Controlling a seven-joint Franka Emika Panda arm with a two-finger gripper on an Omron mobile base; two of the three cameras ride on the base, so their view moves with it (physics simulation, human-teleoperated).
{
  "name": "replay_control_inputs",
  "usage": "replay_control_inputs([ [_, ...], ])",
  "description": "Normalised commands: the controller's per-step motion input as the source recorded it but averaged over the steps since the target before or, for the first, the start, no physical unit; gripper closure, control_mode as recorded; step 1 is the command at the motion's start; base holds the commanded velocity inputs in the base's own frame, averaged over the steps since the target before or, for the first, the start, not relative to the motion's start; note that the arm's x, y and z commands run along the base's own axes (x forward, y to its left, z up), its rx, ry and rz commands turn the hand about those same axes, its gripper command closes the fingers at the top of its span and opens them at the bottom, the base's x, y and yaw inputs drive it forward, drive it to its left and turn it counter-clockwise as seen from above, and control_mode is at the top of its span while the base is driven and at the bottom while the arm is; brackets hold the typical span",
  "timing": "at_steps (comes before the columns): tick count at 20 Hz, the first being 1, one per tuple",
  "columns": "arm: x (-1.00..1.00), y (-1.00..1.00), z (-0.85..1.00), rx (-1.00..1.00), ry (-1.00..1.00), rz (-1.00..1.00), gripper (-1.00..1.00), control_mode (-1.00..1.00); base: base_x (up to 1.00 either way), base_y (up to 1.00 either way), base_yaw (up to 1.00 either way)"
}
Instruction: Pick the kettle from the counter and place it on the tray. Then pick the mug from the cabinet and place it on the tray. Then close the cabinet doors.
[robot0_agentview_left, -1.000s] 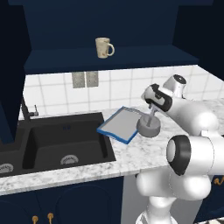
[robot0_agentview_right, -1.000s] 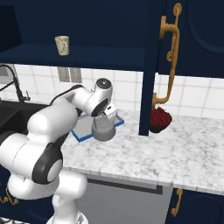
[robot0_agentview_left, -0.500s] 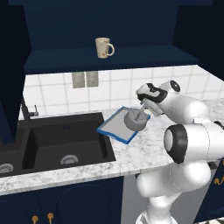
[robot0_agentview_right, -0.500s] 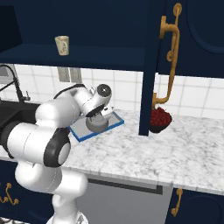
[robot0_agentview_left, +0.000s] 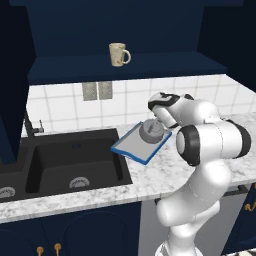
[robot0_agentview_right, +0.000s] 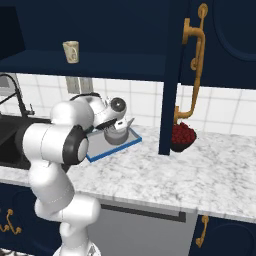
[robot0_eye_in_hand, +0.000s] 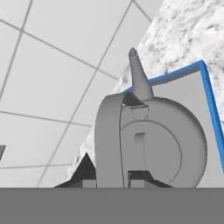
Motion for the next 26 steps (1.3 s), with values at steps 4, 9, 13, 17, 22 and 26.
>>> replay_control_inputs([
  [4,0.58,0.0,-0.03,0.0,0.0,-0.01,1.0,-1.0,0.0,0.0,0.0],
  [9,0.31,-0.01,-0.15,0.0,0.03,0.0,1.0,-1.0,0.0,0.0,0.0],
  [13,0.0,-0.06,-0.26,0.0,0.02,0.0,1.0,-1.0,0.0,0.0,0.0],
  [17,0.0,0.0,-0.39,0.0,0.0,0.0,-1.0,-1.0,0.0,0.0,0.0],
  [22,-0.03,-0.05,-0.12,0.07,-0.07,-0.01,-1.0,-1.0,0.0,0.0,0.0],
  [26,-0.21,0.08,0.17,0.06,-0.33,0.0,-1.0,-1.0,0.0,0.0,0.0],
])
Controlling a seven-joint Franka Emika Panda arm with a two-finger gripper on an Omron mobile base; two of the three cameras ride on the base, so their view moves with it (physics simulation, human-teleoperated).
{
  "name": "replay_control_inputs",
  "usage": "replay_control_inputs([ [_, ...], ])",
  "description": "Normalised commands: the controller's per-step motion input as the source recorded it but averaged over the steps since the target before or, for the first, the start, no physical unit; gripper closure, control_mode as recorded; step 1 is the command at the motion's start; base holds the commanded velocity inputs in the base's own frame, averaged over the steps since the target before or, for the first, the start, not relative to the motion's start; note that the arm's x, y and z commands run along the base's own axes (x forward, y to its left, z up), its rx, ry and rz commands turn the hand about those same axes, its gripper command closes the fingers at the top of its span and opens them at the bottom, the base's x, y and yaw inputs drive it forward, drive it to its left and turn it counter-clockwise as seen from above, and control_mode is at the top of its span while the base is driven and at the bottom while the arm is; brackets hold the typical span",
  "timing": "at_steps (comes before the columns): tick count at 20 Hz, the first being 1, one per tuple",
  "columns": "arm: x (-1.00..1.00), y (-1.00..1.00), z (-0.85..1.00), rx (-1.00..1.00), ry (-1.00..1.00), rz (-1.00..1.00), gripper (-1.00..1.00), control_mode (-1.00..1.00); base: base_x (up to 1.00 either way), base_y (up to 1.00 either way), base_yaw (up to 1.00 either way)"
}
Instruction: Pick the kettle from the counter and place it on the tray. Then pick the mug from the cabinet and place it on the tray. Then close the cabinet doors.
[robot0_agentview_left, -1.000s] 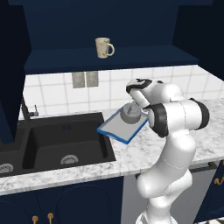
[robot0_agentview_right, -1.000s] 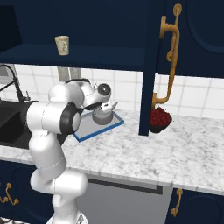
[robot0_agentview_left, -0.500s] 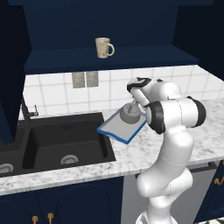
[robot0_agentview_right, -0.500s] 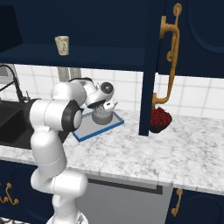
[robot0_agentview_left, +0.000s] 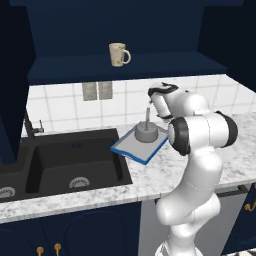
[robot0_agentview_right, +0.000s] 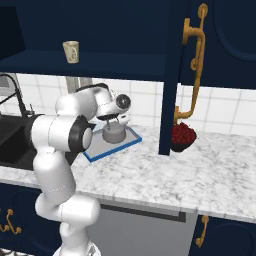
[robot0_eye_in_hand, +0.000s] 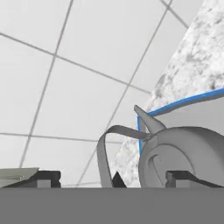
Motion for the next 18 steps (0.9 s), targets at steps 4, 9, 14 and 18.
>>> replay_control_inputs([
  [4,-0.66,0.09,0.12,-0.01,-0.24,0.05,-1.0,-1.0,0.0,0.0,0.0],
  [9,-1.0,0.08,0.38,-0.16,-0.09,0.05,-1.0,-1.0,0.0,0.0,0.0],
  [14,-0.78,0.01,0.95,-0.24,-0.01,0.0,-1.0,-1.0,0.0,0.0,0.0],
  [18,-0.4,0.0,0.79,-0.2,0.03,-0.02,-1.0,-1.0,0.0,0.0,0.0],
])
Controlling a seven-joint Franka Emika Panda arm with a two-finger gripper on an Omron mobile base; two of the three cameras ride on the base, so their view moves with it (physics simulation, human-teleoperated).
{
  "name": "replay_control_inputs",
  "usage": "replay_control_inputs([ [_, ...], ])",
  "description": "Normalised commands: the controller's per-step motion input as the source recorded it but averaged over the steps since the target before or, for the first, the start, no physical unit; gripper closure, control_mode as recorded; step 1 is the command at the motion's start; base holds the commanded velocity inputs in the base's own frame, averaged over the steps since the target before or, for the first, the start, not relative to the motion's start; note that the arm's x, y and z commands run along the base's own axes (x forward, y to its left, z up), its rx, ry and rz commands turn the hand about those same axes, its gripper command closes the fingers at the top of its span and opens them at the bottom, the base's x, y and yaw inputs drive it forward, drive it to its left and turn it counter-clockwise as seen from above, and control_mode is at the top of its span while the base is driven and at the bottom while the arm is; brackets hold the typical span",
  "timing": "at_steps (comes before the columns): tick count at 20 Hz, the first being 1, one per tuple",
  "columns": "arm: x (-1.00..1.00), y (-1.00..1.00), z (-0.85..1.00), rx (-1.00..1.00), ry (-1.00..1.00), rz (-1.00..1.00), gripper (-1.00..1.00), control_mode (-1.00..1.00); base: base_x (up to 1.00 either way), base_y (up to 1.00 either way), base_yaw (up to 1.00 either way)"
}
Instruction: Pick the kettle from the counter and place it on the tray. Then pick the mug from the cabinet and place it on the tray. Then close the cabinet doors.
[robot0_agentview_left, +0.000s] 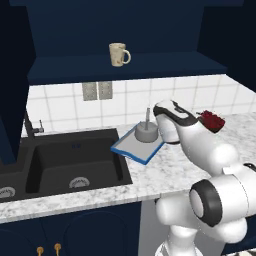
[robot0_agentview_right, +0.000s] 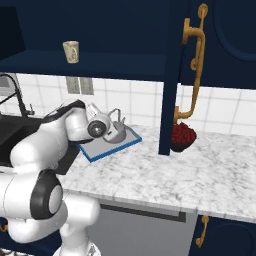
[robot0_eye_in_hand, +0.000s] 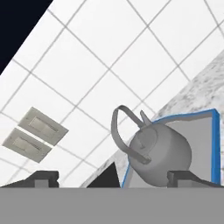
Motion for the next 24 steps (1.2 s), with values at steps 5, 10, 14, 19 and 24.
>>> replay_control_inputs([
  [5,-0.09,-0.08,0.29,-0.03,0.0,0.0,-1.0,-1.0,0.0,0.0,0.0],
  [10,-0.69,0.0,1.0,-0.34,0.15,0.0,-1.0,-1.0,0.0,0.0,0.0],
  [14,-0.43,0.01,1.0,-0.51,0.24,0.09,-1.0,-1.0,0.0,0.0,0.0],
  [19,-0.02,0.16,1.0,-0.49,0.44,0.07,-1.0,-1.0,0.0,0.0,0.0],
  [24,0.0,0.02,0.14,-0.08,0.1,0.0,-1.0,-1.0,0.0,0.0,0.0],
])
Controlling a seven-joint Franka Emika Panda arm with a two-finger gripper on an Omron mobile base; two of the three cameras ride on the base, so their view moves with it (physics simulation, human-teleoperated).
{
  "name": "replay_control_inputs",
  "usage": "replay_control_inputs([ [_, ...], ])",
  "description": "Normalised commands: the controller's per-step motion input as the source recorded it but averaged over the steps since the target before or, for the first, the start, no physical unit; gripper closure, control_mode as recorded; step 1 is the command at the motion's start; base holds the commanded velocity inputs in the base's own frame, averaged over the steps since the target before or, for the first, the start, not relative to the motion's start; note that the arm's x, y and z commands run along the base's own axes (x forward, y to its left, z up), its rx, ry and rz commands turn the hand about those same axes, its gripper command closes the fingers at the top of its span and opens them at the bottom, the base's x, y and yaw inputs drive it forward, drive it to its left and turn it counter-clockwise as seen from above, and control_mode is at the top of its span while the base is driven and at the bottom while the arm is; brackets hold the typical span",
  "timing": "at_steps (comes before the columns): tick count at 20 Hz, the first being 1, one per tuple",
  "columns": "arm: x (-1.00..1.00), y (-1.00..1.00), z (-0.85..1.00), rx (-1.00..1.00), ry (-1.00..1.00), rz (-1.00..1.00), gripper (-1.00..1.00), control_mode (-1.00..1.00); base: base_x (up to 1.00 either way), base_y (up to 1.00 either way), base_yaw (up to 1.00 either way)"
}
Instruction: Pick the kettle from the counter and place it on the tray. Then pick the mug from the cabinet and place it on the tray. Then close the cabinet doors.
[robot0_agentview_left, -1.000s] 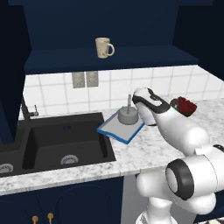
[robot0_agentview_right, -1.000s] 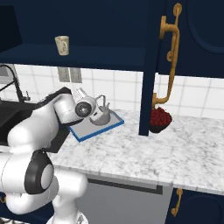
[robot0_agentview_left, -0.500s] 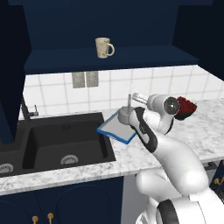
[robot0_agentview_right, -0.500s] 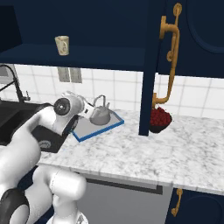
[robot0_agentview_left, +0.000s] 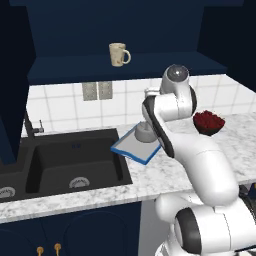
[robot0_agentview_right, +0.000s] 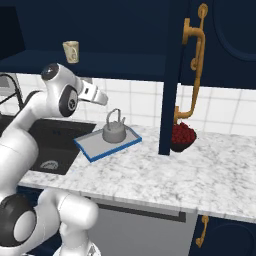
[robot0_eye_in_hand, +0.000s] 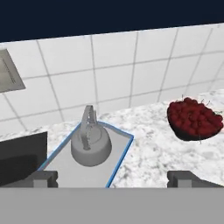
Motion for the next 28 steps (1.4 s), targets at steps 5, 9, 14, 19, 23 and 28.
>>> replay_control_inputs([
  [5,0.01,0.03,0.11,0.08,0.0,0.24,-1.0,-1.0,0.0,0.0,0.0],
  [9,0.19,0.01,0.62,0.24,0.0,0.7,-1.0,-1.0,0.0,0.0,0.0],
  [14,0.42,0.2,0.6,0.15,0.01,0.59,-1.0,-1.0,0.0,0.0,0.0],
  [19,0.38,0.63,0.27,0.0,-0.05,0.13,-1.0,-1.0,0.0,0.0,0.0],
  [23,0.37,0.56,0.28,0.0,-0.07,0.03,-1.0,-1.0,0.0,0.0,0.0],
  [28,0.41,0.53,0.18,0.0,-0.12,0.0,-1.0,-1.0,0.0,0.0,0.0],
])
